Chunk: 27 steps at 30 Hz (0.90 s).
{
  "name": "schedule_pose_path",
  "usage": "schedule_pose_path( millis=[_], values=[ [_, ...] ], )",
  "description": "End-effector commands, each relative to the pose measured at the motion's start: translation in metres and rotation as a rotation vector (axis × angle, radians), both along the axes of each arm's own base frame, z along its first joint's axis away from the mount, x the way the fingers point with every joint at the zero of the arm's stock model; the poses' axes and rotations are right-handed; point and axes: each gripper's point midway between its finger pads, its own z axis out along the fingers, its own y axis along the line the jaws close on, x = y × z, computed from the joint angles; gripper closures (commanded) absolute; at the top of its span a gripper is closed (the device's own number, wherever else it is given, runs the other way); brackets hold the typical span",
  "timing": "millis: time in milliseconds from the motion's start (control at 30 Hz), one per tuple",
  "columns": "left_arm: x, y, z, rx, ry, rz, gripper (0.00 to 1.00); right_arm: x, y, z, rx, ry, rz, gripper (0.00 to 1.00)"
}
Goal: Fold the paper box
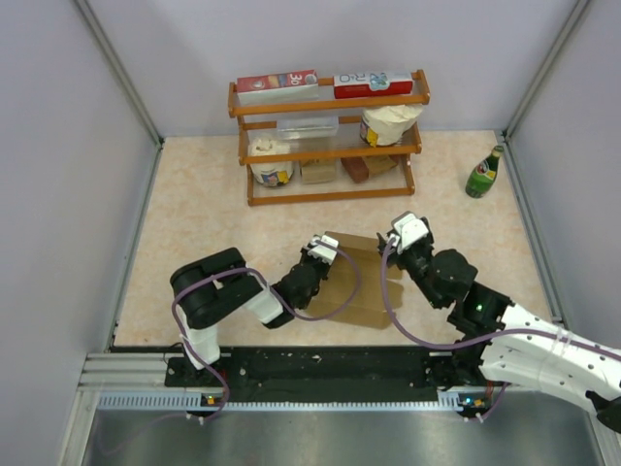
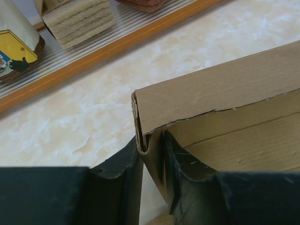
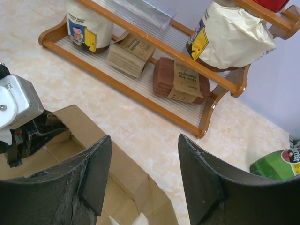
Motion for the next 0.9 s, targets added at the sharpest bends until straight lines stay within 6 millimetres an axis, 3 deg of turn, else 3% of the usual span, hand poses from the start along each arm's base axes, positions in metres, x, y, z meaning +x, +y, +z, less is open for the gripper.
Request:
schedule_pose_path(
  millis=[0, 267, 567, 733, 867],
  values=[
    [0.01, 0.01, 0.013, 0.0, -0.059, 0.073, 0.75, 0.0, -0.002, 0.003, 0.053, 0.008, -0.004, 0.42],
    [0.014, 0.012, 0.002, 0.033, -0.057, 0.103, 0.98, -0.002, 0.0, -0.003, 0.063, 0.026, 0.003, 0.41],
    [0.016, 0.009, 0.001, 0.033, -0.054, 0.099, 1.0, -0.002, 0.003, -0.01, 0.062, 0.039, 0.013, 0.41],
    [0.012, 0.003, 0.003, -0.002, -0.042, 0.065, 0.65, -0.002, 0.004, -0.013, 0.066, 0.042, 0.019, 0.41],
    [0.007, 0.0, 0.002, -0.03, -0.02, 0.037, 0.54, -0.001, 0.002, -0.014, 0.07, 0.044, 0.014, 0.41]
  ],
)
